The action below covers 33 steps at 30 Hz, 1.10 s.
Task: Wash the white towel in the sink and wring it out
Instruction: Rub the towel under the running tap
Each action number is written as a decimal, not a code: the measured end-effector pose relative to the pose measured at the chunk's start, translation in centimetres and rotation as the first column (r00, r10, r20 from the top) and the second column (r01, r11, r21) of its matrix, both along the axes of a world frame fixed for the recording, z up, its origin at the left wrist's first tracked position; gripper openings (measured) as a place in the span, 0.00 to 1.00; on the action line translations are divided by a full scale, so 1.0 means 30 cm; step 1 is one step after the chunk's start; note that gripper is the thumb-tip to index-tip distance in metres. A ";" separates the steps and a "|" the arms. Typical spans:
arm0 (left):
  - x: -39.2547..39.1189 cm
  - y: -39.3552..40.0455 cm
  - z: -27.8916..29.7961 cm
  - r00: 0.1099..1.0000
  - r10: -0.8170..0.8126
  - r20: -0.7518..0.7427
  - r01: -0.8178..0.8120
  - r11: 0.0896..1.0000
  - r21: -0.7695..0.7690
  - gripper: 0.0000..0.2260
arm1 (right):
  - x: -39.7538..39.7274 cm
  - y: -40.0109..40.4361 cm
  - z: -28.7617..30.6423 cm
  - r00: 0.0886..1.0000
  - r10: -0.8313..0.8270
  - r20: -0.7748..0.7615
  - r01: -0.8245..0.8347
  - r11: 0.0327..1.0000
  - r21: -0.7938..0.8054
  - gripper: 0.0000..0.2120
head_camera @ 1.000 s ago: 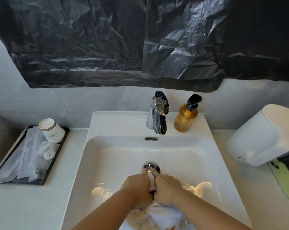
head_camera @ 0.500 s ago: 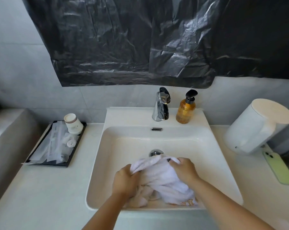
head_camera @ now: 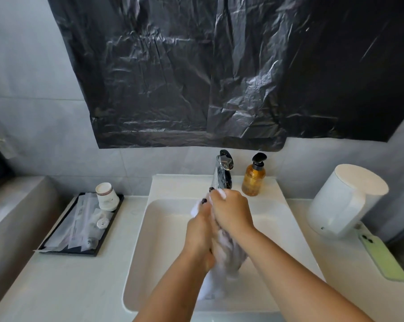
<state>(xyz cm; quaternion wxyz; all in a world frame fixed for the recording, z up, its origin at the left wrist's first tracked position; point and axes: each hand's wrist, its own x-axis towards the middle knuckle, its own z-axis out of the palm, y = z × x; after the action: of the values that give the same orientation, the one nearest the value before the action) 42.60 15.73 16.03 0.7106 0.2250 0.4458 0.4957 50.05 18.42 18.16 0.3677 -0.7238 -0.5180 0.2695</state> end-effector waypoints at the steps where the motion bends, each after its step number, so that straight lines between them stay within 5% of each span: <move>1: 0.001 -0.005 0.010 1.000 0.005 0.022 -0.005 1.000 0.003 0.16 | -0.001 -0.005 0.004 0.999 0.004 0.035 -0.004 1.000 0.002 0.14; 6: -0.034 -0.004 -0.044 0.990 0.114 0.089 -0.103 0.988 -0.115 0.17 | -0.080 -0.200 -0.040 0.887 0.194 0.420 -0.231 0.972 0.039 0.16; 12: 0.020 -0.067 -0.046 0.994 -0.087 0.068 0.095 0.987 -0.129 0.16 | 0.038 -0.092 -0.101 0.997 -0.076 -0.011 0.075 0.994 -0.081 0.15; 17: -0.042 -0.016 -0.119 0.998 -0.016 -0.056 0.007 0.989 -0.146 0.12 | -0.013 -0.208 -0.138 0.946 0.241 0.219 -0.226 0.970 -0.090 0.11; 22: -0.056 0.027 -0.122 0.994 -0.064 -0.088 0.042 0.972 -0.231 0.11 | 0.144 0.040 -0.098 0.978 0.192 -0.085 -0.207 0.948 -0.242 0.19; 26: -0.084 0.109 -0.135 0.990 -0.070 -0.126 0.036 0.967 -0.253 0.16 | 0.198 0.193 -0.023 0.913 0.281 -0.296 -0.375 0.866 -0.332 0.07; 30: -0.088 0.177 -0.170 0.985 -0.115 -0.128 0.076 0.957 -0.279 0.15 | 0.232 0.302 -0.016 0.910 0.187 -0.369 -0.354 0.815 -0.459 0.29; 33: -0.085 0.218 -0.192 0.978 -0.166 -0.125 0.124 0.949 -0.289 0.15 | 0.267 0.340 -0.021 0.881 0.144 -0.451 -0.373 0.798 -0.474 0.19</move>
<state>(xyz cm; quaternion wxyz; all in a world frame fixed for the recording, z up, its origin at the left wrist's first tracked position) 40.06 22.26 10.27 0.7346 0.1906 0.5452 0.3560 58.06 28.61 17.53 0.2000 -0.6496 -0.4302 0.5941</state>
